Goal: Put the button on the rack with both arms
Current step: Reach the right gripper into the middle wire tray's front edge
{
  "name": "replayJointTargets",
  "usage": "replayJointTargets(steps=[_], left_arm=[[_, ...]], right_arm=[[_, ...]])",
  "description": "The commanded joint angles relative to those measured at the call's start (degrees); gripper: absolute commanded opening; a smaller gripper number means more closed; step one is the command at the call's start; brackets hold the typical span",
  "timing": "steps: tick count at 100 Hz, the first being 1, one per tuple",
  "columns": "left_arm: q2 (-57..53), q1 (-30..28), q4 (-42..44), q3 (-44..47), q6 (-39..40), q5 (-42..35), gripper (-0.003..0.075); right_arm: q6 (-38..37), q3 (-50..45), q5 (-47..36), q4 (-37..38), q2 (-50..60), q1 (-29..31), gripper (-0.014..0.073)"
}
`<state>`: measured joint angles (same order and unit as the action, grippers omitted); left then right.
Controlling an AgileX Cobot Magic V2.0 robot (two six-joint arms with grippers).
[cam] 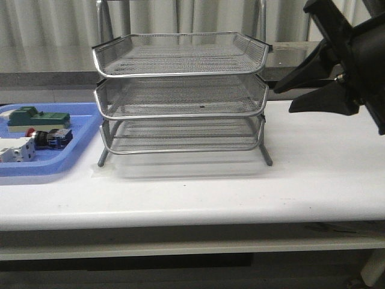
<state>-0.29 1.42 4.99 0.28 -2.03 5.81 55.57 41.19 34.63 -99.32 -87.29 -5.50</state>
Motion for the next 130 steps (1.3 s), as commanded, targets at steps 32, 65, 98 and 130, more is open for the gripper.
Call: replayJointTargets(steps=[32,65,98,130], left_arm=[[-1.48,-0.09,-0.08,1.92,0.61,-4.64,-0.0020],[-1.48,-0.09,-0.08,1.92,0.61,-4.64,-0.0020],[-1.48,-0.09,-0.08,1.92,0.61,-4.64,-0.0020],[-1.48,-0.09,-0.08,1.92,0.61,-4.64,-0.0020]], right_arm=[[4.96,8.65,6.65,-8.03,-8.39,-0.12,0.0351],[4.42,15.04,7.05,-8.03,-14.38,-0.12,0.0351],[4.29,20.44,8.91,-8.03,-19.22,-0.12,0.0349],[3.44,20.96,9.82,-8.03,-20.60,-0.12,0.0172]])
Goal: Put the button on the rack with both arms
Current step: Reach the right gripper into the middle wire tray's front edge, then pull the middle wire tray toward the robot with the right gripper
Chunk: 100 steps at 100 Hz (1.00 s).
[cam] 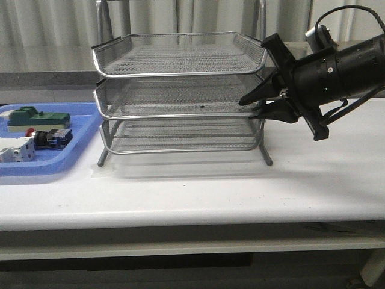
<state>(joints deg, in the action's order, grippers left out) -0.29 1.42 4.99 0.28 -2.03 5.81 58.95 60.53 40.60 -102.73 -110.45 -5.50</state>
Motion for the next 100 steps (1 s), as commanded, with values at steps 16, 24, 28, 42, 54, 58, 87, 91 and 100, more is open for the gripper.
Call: replayJointTargets(steps=[16,24,28,42,54,58,87,91,100], left_arm=[[-1.48,-0.09,-0.08,1.92,0.61,-4.64,-0.0020],[-1.48,-0.09,-0.08,1.92,0.61,-4.64,-0.0020],[-1.48,-0.09,-0.08,1.92,0.61,-4.64,-0.0020],[-1.48,-0.09,-0.08,1.92,0.61,-4.64,-0.0020],[-1.48,-0.09,-0.08,1.92,0.61,-4.64,-0.0020],[-1.48,-0.09,-0.08,1.92,0.61,-4.64,-0.0020],[-1.48,-0.09,-0.08,1.92,0.61,-4.64,-0.0020],[-1.48,-0.09,-0.08,1.92,0.61,-4.64,-0.0020],[-1.48,-0.09,-0.08,1.92,0.61,-4.64,-0.0020]], right_arm=[[0.00,1.47,4.15,-4.39,2.36,-0.12,0.0112],[0.00,1.47,4.15,-3.49,2.36,-0.12,0.0067],[0.00,1.47,4.16,-2.98,2.36,-0.12,0.0049],[0.00,1.36,4.42,-1.63,2.36,-0.12,0.0017],[0.00,0.41,5.22,-0.20,2.36,-0.12,0.0017],[0.00,-0.35,5.53,0.15,2.36,-0.12,0.0017],[1.59,-8.57,6.27,3.54,5.67,-0.12,0.0017],[1.77,-10.00,6.19,3.90,6.54,-0.12,0.0017],[3.12,-13.34,5.68,4.03,8.94,-0.12,0.0017]])
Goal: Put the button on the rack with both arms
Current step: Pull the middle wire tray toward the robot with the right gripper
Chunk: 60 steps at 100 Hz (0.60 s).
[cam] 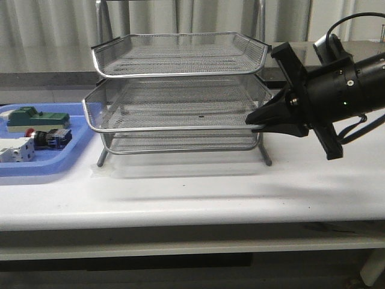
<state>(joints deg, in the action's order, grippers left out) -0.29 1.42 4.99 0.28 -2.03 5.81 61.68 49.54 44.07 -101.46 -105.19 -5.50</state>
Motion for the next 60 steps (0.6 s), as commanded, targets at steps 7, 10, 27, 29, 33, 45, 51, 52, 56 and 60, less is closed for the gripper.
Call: replayJointTargets(steps=[7,10,27,29,33,45,51,52,56,60], left_arm=[[-1.48,-0.09,-0.08,1.92,0.61,-4.64,-0.0020],[-1.48,-0.09,-0.08,1.92,0.61,-4.64,-0.0020],[-1.48,-0.09,-0.08,1.92,0.61,-4.64,-0.0020],[-1.48,-0.09,-0.08,1.92,0.61,-4.64,-0.0020],[-1.48,-0.09,-0.08,1.92,0.61,-4.64,-0.0020],[-1.48,-0.09,-0.08,1.92,0.61,-4.64,-0.0020],[-1.48,-0.09,-0.08,1.92,0.61,-4.64,-0.0020],[-1.48,-0.09,-0.08,1.92,0.61,-4.64,-0.0020],[-1.48,-0.09,-0.08,1.92,0.61,-4.64,-0.0020],[-1.48,-0.09,-0.08,1.92,0.61,-4.64,-0.0020]], right_arm=[[1.20,-4.93,1.96,2.76,5.50,-0.12,0.0017],[1.45,-5.95,1.90,2.76,6.42,-0.12,0.0017],[2.56,-11.71,1.72,2.76,10.09,-0.12,0.0017],[2.88,-12.40,1.72,2.76,10.49,-0.12,0.0017],[3.34,-13.74,1.72,2.76,11.11,-0.12,0.0017],[3.84,-17.06,1.60,2.71,12.83,-0.12,0.0017],[4.18,-18.32,1.60,2.71,13.38,-0.12,0.0017],[4.24,-18.45,1.60,2.65,13.43,-0.12,0.0017],[4.49,-19.11,1.60,2.65,13.66,-0.12,0.0017],[4.82,-19.62,1.60,2.65,13.86,-0.12,0.0017]])
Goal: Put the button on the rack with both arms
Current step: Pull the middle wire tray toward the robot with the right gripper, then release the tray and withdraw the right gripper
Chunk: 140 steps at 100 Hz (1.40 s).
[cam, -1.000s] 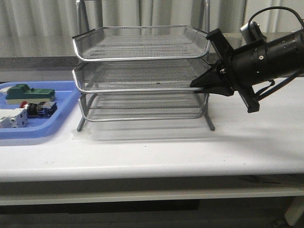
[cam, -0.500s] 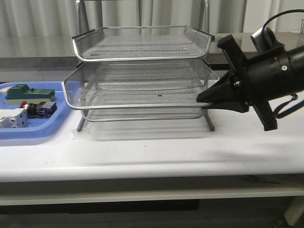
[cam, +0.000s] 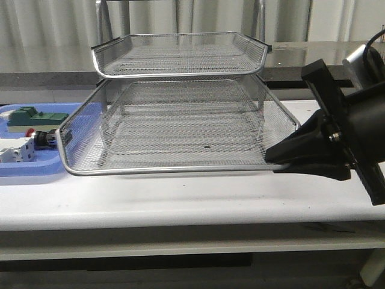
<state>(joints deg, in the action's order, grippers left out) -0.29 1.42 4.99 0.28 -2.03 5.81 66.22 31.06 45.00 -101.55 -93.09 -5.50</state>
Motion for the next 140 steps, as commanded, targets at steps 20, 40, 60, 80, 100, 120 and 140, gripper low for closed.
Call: replayJointTargets(steps=[20,40,60,80,100,120,140], left_arm=[[-1.48,-0.09,-0.08,1.92,0.61,-4.64,-0.0020],[-1.48,-0.09,-0.08,1.92,0.61,-4.64,-0.0020],[-1.48,-0.09,-0.08,1.92,0.61,-4.64,-0.0020],[-1.48,-0.09,-0.08,1.92,0.61,-4.64,-0.0020],[-1.48,-0.09,-0.08,1.92,0.61,-4.64,-0.0020],[-1.48,-0.09,-0.08,1.92,0.61,-4.64,-0.0020],[-1.48,-0.09,-0.08,1.92,0.61,-4.64,-0.0020]], right_arm=[[1.62,-1.51,0.67,0.64,1.87,-0.12,0.0125],[4.34,-1.51,1.78,-1.70,1.95,-0.06,0.0456],[4.39,-1.51,2.37,-1.08,4.83,0.10,0.0489],[4.04,-2.03,-0.48,0.90,10.46,0.10,0.0489],[-6.57,-2.03,-5.39,15.88,17.98,0.10,0.0489],[-21.92,-1.48,-6.53,35.61,27.43,0.14,0.0489],[-41.89,3.12,-3.63,60.65,37.36,0.14,0.0489]])
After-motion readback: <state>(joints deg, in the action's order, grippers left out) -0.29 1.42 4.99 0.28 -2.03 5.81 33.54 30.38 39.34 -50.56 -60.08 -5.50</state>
